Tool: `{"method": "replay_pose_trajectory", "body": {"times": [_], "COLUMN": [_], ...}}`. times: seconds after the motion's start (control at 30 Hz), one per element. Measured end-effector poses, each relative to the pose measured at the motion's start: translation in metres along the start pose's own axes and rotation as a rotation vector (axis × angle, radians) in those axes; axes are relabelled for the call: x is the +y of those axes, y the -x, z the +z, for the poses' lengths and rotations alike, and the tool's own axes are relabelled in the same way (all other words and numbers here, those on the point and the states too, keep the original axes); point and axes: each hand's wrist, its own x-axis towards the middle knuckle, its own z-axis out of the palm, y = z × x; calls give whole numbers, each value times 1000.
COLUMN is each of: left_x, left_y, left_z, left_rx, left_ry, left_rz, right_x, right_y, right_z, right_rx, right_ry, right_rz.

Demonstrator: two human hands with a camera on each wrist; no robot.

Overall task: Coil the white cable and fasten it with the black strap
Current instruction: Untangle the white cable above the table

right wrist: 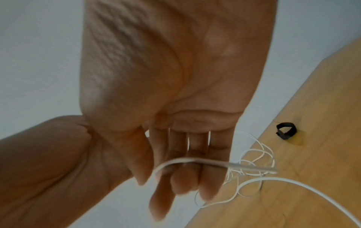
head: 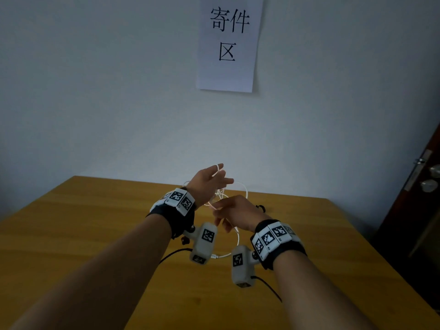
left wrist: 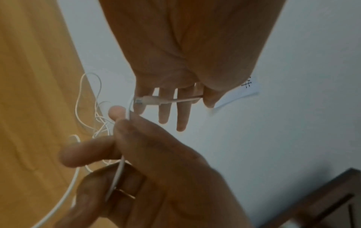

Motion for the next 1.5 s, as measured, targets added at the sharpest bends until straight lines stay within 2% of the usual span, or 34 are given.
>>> {"method": "replay_pose_trajectory", "body": {"times": [0.2, 0.27, 0.37, 0.43, 0.57, 0.7, 0.83, 1.07, 1.2, 1.27, 1.37, 1.5], "left_x": [2, -3, -13, -17, -13, -7, 0, 7, 13, 14, 18, 18], "left_y": [-2, -4, -10, -11, -1, 5, 9, 14, 8, 2, -4, -5], "left_z": [1, -1, -6, -10, -12, -10, -11, -1, 8, 8, 6, 7], "left_rx": [-11, -47, -90, -115, -231, -248, -323, -351, -245, -242, -257, -118], "left_ry": [-525, -678, -1074, -1193, -961, -708, -185, 488, 788, 848, 793, 650], "left_rz": [93, 58, 4, -35, -180, -236, -367, -295, -229, -169, -87, -30], "right_x": [-1, 1, 3, 5, 9, 10, 13, 6, 7, 10, 7, -6], "right_y": [1, 0, 2, 3, 0, -2, -2, 2, 1, 2, 4, 11], "right_z": [-6, -9, -16, -21, -31, -37, -36, -23, -19, -17, -11, -7], "right_rx": [-16, 18, 83, 132, 245, 331, 387, 321, 241, 184, 103, 47], "right_ry": [99, 141, 228, 247, 145, 68, 6, -83, -69, 25, 173, 332], "right_rz": [18, 38, 54, 29, -55, -107, -159, -162, -185, -198, -168, -118]}}
